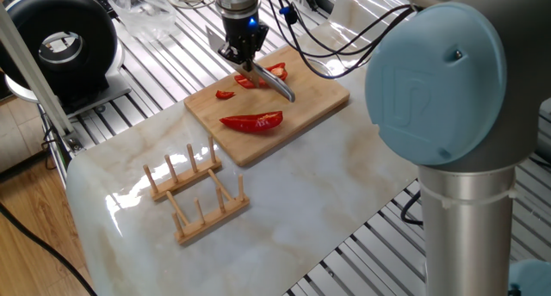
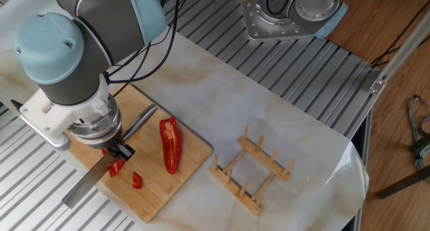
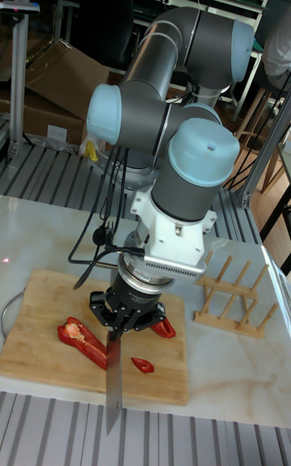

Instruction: Chop the chili peppers

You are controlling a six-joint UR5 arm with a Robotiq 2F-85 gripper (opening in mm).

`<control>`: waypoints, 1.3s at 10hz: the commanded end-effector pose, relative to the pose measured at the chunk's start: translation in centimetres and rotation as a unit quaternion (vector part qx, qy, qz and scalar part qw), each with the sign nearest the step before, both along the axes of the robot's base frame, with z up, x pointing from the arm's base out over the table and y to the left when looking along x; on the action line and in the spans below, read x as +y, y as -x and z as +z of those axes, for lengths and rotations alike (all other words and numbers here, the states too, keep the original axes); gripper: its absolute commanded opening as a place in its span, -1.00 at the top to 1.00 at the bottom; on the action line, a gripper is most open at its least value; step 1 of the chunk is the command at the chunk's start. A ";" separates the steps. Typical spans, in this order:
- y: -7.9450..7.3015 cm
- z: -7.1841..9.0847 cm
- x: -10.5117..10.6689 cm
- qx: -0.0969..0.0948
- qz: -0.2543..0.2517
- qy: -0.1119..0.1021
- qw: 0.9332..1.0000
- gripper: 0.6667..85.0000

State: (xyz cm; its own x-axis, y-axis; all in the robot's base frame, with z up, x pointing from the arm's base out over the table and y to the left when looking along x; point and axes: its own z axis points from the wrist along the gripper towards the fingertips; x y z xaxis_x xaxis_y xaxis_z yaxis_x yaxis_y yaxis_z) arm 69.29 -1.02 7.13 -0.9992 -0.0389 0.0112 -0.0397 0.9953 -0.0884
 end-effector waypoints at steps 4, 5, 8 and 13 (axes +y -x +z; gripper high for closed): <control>-0.1 -0.1 0.2 -0.001 -0.003 -0.006 1.000 0.98; -0.1 -0.1 0.2 -0.001 -0.003 -0.007 1.000 0.98; -0.2 -0.3 0.3 -0.004 0.002 -0.011 1.000 0.98; -0.3 -0.5 0.3 -0.012 0.015 -0.022 1.000 0.98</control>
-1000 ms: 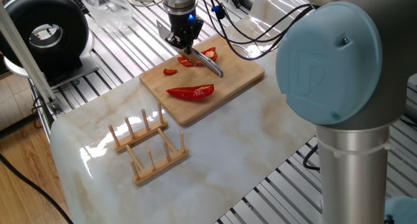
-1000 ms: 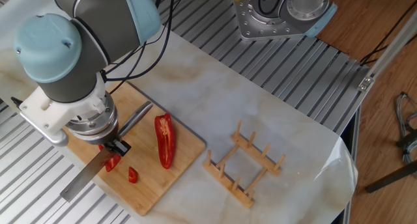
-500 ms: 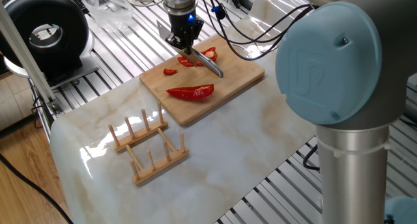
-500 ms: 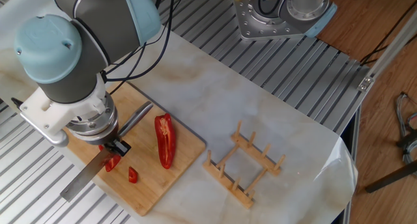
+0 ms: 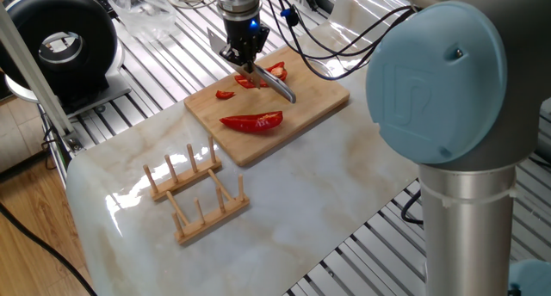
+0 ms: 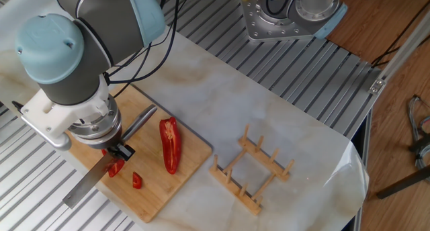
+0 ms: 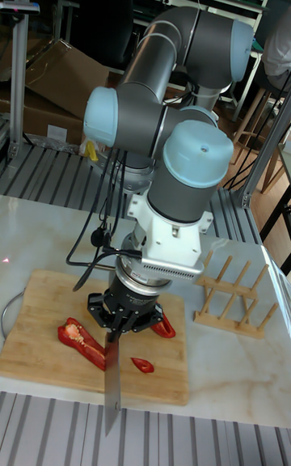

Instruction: Chop the chili peppers

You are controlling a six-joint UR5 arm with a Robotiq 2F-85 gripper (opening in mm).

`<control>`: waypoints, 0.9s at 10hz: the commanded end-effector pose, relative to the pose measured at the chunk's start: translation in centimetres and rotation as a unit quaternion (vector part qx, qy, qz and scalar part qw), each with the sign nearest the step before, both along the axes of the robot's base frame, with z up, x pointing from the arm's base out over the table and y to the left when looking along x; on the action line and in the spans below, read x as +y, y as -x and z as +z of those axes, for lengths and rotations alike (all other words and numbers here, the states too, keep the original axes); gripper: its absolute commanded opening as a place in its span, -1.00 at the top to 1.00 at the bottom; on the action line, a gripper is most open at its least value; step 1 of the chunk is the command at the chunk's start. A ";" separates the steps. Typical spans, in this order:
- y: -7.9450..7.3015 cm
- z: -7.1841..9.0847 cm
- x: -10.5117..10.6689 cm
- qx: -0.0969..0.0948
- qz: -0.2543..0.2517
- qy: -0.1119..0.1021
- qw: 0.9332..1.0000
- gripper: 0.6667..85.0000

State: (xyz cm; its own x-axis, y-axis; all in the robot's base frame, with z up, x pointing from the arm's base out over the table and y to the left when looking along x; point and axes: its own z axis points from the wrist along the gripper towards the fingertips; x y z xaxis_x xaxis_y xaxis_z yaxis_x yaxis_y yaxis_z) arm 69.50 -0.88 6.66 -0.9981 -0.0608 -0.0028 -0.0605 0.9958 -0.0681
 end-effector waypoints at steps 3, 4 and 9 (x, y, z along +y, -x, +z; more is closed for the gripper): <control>0.1 -0.3 -0.3 -0.010 0.011 -0.014 1.000 0.98; 0.1 -0.4 -0.3 -0.010 0.014 -0.013 1.000 0.98; 0.1 -0.3 -0.1 -0.011 0.024 -0.015 1.000 0.98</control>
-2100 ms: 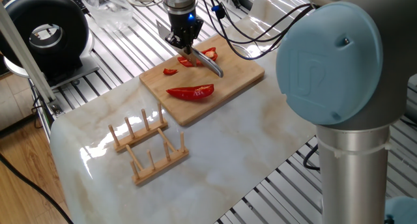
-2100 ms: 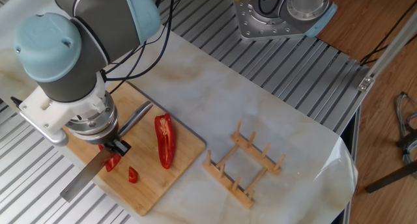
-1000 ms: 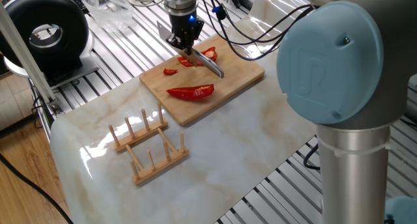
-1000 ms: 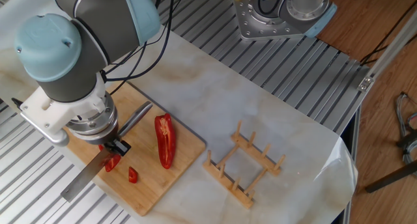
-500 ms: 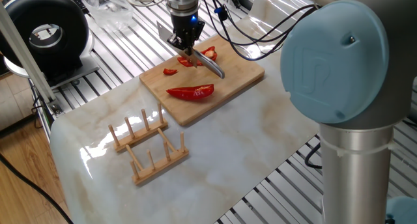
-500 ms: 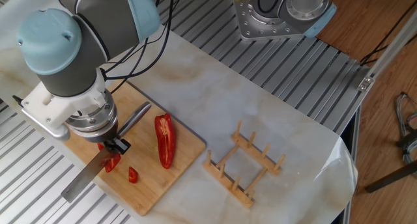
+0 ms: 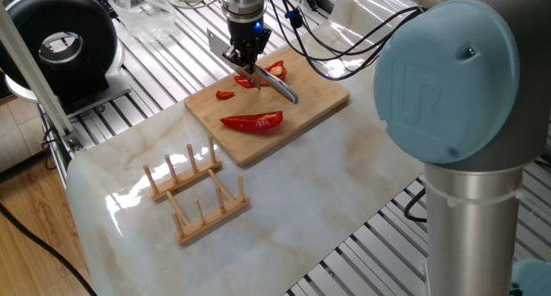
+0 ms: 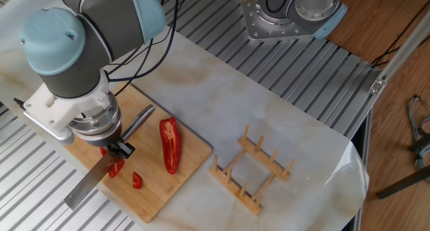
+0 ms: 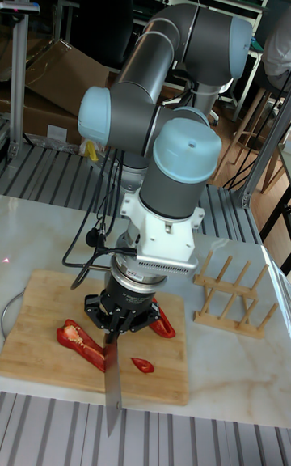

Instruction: Chop the chili peppers

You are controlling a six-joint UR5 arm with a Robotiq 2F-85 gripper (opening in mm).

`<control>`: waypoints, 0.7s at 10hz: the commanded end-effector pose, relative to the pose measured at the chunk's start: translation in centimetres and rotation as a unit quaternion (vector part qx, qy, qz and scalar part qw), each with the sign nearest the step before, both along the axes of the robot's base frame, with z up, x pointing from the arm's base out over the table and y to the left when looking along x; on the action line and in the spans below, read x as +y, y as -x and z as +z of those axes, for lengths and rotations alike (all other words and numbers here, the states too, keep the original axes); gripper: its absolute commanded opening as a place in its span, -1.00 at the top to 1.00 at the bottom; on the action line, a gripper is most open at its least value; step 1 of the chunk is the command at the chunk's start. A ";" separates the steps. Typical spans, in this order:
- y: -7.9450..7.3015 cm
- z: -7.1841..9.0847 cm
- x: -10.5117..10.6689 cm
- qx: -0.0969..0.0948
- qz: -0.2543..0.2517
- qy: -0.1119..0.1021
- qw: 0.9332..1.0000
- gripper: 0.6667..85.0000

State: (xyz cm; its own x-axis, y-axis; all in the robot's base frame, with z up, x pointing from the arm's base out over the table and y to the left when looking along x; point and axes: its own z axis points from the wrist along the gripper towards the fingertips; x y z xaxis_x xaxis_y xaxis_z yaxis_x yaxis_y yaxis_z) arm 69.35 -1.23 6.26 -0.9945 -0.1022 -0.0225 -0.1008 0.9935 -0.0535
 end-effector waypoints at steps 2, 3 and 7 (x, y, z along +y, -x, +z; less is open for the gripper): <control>-0.2 0.1 0.3 -0.004 0.008 -0.008 1.000 0.98; -0.3 0.1 0.4 -0.006 0.009 -0.010 1.000 0.98; -0.2 -0.3 0.5 -0.011 0.009 -0.023 1.000 0.98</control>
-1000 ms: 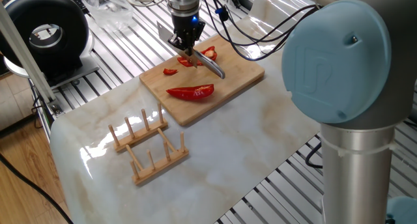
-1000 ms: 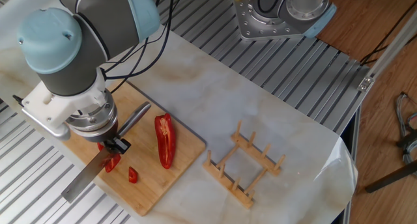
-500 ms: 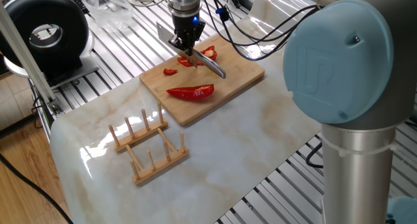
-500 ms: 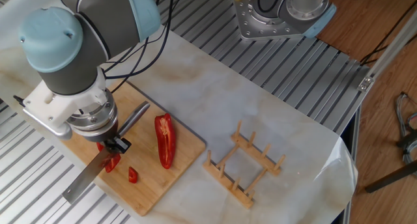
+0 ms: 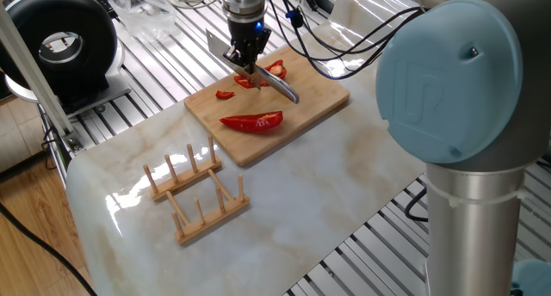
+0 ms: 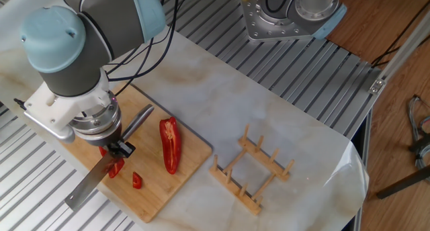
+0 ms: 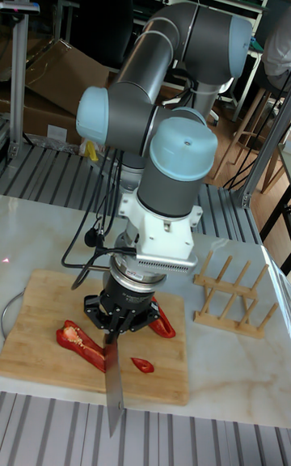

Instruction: Chop the chili peppers

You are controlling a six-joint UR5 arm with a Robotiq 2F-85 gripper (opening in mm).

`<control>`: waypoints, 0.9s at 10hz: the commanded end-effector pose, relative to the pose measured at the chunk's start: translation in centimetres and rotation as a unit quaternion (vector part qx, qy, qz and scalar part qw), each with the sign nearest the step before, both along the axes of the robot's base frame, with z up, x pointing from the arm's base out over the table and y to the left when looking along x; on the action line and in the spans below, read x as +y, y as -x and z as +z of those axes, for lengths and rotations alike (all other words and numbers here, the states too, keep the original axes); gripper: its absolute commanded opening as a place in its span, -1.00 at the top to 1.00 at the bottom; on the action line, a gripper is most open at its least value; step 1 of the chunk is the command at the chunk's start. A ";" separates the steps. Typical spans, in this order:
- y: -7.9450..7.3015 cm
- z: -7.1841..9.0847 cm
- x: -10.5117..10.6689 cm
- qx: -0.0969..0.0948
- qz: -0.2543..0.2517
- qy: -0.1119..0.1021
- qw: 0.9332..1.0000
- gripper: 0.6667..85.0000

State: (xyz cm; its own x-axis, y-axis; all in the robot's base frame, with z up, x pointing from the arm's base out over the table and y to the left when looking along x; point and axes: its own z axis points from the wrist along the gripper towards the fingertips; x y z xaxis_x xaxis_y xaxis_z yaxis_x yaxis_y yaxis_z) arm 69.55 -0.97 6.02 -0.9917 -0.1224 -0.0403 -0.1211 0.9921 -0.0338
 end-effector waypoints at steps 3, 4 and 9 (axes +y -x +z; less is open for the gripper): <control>0.1 1.6 1.3 0.007 -0.001 -0.009 1.000 0.98; -0.2 1.4 1.9 0.000 0.000 -0.025 1.000 0.98; 0.5 0.5 3.4 0.008 0.029 -0.051 0.998 0.98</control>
State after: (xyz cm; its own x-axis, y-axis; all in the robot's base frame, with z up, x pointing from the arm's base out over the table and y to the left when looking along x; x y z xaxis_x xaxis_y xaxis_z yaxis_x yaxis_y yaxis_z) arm 69.49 1.75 6.58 -0.9879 -0.1488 -0.0440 -0.1504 0.9880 0.0358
